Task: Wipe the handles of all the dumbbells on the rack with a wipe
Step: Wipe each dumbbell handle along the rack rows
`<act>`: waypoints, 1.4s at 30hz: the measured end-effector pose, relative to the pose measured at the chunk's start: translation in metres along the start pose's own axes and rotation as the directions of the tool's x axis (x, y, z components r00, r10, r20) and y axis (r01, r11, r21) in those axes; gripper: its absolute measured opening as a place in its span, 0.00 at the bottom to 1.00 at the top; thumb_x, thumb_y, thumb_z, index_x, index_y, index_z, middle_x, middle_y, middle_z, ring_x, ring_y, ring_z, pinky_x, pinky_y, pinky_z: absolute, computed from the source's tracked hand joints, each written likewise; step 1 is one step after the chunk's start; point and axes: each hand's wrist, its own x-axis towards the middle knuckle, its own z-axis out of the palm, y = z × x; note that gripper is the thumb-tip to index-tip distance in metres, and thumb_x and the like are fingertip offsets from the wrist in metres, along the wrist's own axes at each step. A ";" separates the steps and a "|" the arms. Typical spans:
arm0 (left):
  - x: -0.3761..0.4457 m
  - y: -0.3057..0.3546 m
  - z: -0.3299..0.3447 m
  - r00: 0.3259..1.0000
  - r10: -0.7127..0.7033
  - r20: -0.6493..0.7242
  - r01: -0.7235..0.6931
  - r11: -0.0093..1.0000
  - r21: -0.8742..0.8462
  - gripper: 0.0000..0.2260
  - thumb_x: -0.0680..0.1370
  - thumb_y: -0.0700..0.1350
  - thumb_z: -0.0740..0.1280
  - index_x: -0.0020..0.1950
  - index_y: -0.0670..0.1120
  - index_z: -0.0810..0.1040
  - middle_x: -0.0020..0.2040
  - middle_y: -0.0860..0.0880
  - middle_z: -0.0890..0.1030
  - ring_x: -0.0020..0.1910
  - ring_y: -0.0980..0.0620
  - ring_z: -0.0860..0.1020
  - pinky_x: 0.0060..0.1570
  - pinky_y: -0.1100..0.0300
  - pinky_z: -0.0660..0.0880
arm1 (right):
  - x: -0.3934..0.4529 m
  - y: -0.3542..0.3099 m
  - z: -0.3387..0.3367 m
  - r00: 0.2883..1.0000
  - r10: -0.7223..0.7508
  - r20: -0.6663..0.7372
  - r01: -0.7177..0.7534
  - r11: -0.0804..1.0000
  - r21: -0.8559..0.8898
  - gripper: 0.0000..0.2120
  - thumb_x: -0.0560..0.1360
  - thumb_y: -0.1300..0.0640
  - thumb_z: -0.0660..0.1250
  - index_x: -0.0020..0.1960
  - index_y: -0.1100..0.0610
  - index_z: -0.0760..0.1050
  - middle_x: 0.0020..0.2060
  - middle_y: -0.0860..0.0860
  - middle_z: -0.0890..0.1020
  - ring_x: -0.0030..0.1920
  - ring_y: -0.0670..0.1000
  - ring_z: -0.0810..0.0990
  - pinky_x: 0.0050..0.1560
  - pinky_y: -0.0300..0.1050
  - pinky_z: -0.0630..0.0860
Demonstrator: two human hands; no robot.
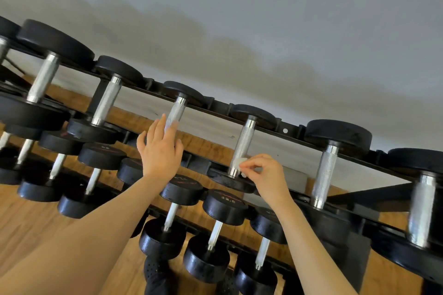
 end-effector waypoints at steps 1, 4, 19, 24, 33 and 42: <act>-0.003 0.009 -0.001 1.000 0.006 0.005 -0.006 1.000 -0.022 0.18 0.80 0.43 0.63 0.70 0.47 0.72 0.76 0.44 0.65 0.75 0.44 0.62 0.72 0.42 0.54 | -0.002 0.001 -0.002 1.000 0.003 -0.024 -0.003 1.000 0.013 0.06 0.73 0.61 0.72 0.45 0.51 0.83 0.45 0.44 0.78 0.47 0.42 0.77 0.47 0.29 0.71; -0.015 0.042 -0.002 0.999 0.034 0.041 -0.030 0.996 -0.088 0.17 0.82 0.44 0.61 0.71 0.47 0.72 0.77 0.45 0.63 0.75 0.45 0.62 0.72 0.44 0.55 | -0.012 0.004 -0.012 0.999 -0.002 -0.052 0.004 0.999 0.042 0.07 0.73 0.63 0.71 0.45 0.51 0.82 0.46 0.46 0.78 0.47 0.42 0.77 0.45 0.25 0.71; -0.053 0.140 0.034 0.983 0.176 0.047 -0.168 0.976 -0.138 0.15 0.80 0.45 0.63 0.66 0.43 0.76 0.67 0.44 0.76 0.64 0.45 0.76 0.64 0.47 0.70 | -0.047 0.052 -0.114 0.937 -0.068 -0.342 0.065 0.998 -0.020 0.05 0.72 0.60 0.73 0.46 0.51 0.82 0.45 0.47 0.79 0.46 0.43 0.78 0.49 0.29 0.73; -0.054 0.141 0.038 0.984 0.177 -0.004 -0.177 0.982 -0.073 0.14 0.79 0.46 0.65 0.63 0.42 0.77 0.63 0.44 0.78 0.57 0.44 0.79 0.56 0.48 0.74 | -0.034 0.070 -0.130 0.890 -0.093 -0.445 0.032 0.989 -0.143 0.06 0.73 0.61 0.71 0.50 0.57 0.83 0.50 0.52 0.78 0.49 0.48 0.78 0.53 0.40 0.76; -0.055 0.140 0.040 0.981 0.190 -0.039 -0.192 0.980 -0.058 0.14 0.77 0.44 0.67 0.61 0.42 0.78 0.61 0.44 0.79 0.55 0.44 0.79 0.54 0.48 0.75 | -0.012 0.081 -0.120 0.749 -0.215 -0.627 0.062 0.965 -0.257 0.08 0.75 0.63 0.69 0.54 0.62 0.81 0.51 0.52 0.78 0.54 0.44 0.73 0.57 0.26 0.64; -0.056 0.139 0.041 0.982 0.184 -0.053 -0.187 0.981 -0.060 0.14 0.77 0.43 0.68 0.61 0.42 0.78 0.61 0.44 0.79 0.55 0.43 0.80 0.54 0.45 0.74 | -0.024 0.079 -0.114 0.778 -0.217 -0.590 0.003 0.939 -0.343 0.11 0.72 0.63 0.72 0.54 0.61 0.82 0.50 0.56 0.83 0.51 0.54 0.81 0.54 0.41 0.72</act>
